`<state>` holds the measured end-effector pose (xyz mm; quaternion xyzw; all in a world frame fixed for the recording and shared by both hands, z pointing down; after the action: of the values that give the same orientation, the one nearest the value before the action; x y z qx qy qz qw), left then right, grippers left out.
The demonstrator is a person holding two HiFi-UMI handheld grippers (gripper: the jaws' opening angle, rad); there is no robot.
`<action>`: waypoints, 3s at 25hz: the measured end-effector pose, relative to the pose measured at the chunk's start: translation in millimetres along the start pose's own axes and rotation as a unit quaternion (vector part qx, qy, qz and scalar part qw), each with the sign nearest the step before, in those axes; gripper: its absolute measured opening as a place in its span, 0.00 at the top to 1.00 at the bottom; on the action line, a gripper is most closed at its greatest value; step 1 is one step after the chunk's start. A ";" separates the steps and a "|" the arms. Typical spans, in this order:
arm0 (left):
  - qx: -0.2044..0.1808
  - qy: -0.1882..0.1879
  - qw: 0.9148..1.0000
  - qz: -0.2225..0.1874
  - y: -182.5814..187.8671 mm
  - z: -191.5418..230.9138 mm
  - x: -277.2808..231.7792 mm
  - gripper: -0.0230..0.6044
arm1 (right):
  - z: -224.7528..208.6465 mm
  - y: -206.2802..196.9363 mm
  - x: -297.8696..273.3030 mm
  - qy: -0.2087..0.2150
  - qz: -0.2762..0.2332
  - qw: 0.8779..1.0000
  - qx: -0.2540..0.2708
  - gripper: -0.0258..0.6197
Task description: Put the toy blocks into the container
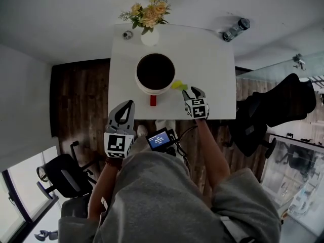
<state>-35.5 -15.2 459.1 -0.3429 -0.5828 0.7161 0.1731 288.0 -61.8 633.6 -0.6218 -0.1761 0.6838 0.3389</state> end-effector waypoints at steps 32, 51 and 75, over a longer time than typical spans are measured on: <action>0.011 -0.002 1.000 -0.003 -0.5 5.4 -25.7 0.95 | -12.1 7.7 -23.9 -0.012 0.026 0.999 0.042 0.74; 0.011 0.006 0.999 -0.053 22.7 16.5 -22.5 0.95 | -12.1 203.2 65.6 0.033 -0.179 0.977 0.109 0.74; 0.037 0.063 0.997 -0.040 1.5 22.7 11.7 0.95 | 105.2 196.2 25.5 0.154 -0.109 0.945 0.268 0.73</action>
<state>-59.2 -24.3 456.2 -0.3572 -0.5570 0.7068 0.2502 138.1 -164.3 502.3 -0.5825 0.0015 0.5601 0.5891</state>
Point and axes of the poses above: the fingertips, and each gripper's own axes: x backward along the fingers, z to its left, y out of its top, the point moved 7 cm from there along x, backward along the fingers, and after that the axes turned 11 degrees about -y, right-handed, at the moved point
